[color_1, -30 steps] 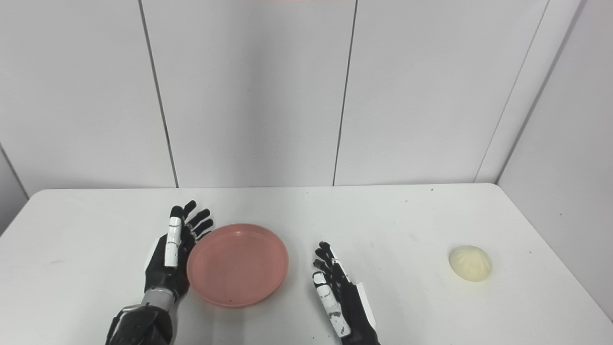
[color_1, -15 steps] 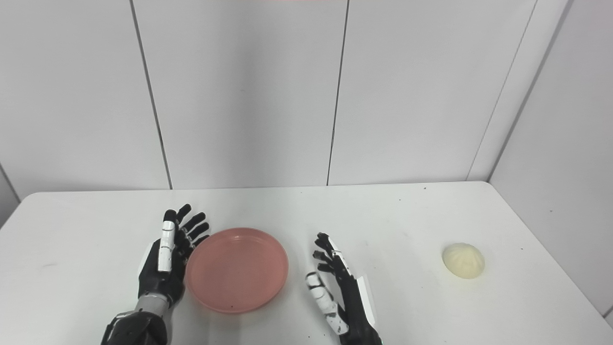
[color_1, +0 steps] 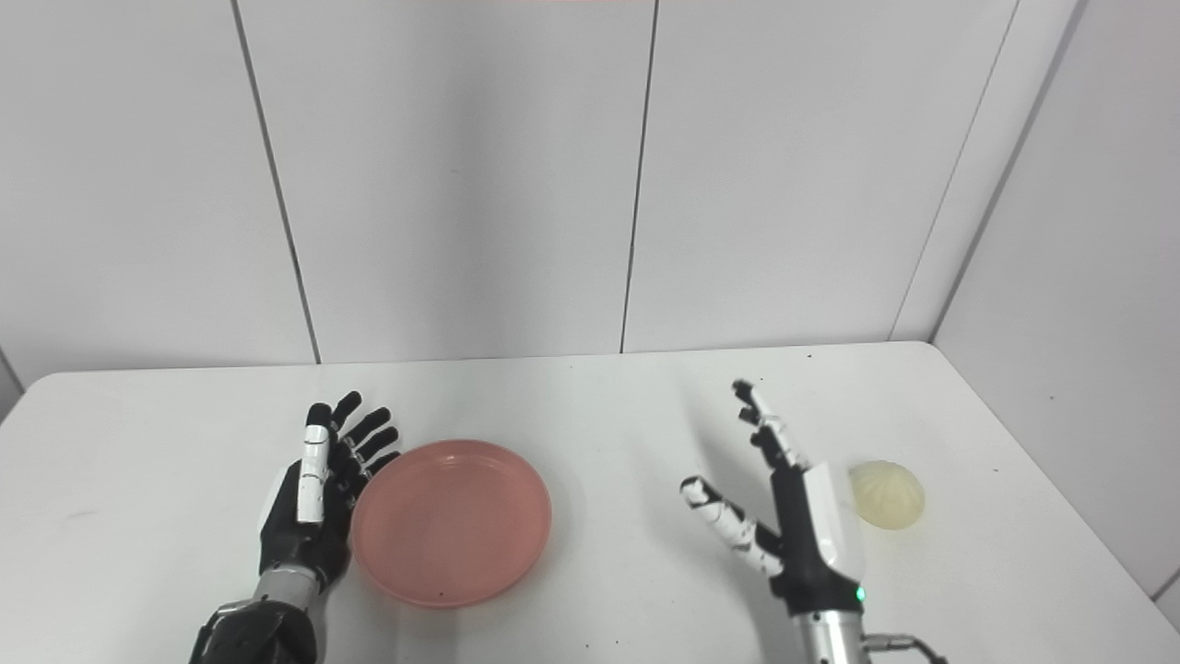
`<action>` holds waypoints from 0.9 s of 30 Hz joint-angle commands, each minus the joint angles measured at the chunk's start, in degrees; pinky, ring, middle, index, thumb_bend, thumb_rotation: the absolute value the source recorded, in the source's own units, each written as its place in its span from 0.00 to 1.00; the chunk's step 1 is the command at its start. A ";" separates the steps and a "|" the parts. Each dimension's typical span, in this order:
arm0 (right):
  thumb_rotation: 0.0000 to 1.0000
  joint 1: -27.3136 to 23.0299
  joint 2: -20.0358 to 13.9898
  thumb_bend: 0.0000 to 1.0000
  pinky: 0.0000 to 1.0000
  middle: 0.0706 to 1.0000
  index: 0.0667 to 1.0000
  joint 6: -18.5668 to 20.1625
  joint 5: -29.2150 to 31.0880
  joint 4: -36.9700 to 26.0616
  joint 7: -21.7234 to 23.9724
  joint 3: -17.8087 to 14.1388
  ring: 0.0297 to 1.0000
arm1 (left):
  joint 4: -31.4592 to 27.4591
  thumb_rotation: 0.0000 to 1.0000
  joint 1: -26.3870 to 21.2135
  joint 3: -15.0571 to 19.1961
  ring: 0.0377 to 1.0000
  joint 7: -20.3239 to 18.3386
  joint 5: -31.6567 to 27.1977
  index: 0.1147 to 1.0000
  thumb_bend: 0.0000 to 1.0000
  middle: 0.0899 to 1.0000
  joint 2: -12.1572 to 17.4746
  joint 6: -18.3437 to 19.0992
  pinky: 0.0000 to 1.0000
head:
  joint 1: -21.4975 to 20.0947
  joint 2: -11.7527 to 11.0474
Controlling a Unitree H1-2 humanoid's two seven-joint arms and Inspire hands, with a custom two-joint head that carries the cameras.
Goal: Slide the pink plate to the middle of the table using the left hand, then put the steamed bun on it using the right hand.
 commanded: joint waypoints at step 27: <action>0.55 -13.95 -32.81 0.96 0.71 0.83 0.77 33.05 -22.45 7.11 39.12 6.69 0.81 | 3.23 0.93 -2.09 0.44 0.82 0.01 -0.50 0.87 0.75 0.82 -0.88 -1.62 0.78 | 0.25 -0.67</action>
